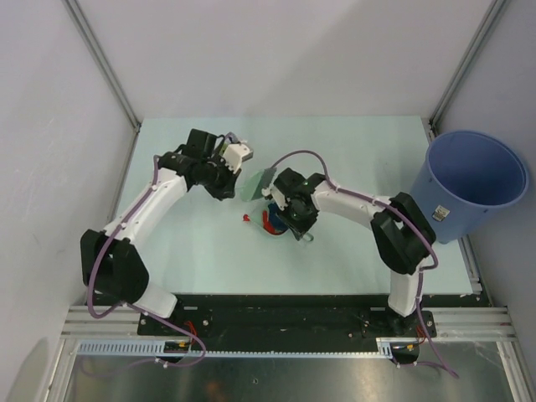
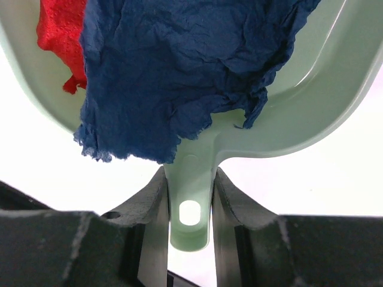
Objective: Sweep away the paper scraps from the table
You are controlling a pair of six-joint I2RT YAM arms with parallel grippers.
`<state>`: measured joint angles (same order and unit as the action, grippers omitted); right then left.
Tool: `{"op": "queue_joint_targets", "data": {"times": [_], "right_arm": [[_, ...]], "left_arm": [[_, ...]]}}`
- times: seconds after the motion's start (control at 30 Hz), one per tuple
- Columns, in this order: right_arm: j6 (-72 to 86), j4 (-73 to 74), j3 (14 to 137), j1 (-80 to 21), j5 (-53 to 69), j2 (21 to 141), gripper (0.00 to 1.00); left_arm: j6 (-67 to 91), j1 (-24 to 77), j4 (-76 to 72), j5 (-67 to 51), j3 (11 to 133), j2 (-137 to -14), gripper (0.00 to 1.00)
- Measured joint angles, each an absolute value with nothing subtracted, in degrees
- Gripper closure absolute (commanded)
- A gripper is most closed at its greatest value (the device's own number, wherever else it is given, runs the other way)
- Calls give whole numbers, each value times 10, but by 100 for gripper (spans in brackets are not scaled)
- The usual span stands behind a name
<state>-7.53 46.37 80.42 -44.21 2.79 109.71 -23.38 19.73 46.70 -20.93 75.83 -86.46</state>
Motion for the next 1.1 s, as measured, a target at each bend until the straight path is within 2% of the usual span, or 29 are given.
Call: {"op": "queue_joint_targets", "data": {"times": [0.3, 0.5, 0.73, 0.87, 1.1], "right_arm": [[-69, 517, 800, -448, 24, 976, 100], [-44, 654, 923, -415, -29, 923, 100], [-30, 728, 1094, -276, -90, 874, 100], [-37, 743, 1093, -188, -127, 820, 100], [-69, 757, 1023, -6, -246, 704, 100]], "left_arm": [[-230, 177, 472, -112, 805, -810, 100], [-230, 96, 473, -74, 804, -796, 100], [-229, 90, 473, -81, 761, -770, 100], [-229, 90, 473, -96, 715, -745, 100], [-230, 90, 482, -131, 675, -727, 100]]}}
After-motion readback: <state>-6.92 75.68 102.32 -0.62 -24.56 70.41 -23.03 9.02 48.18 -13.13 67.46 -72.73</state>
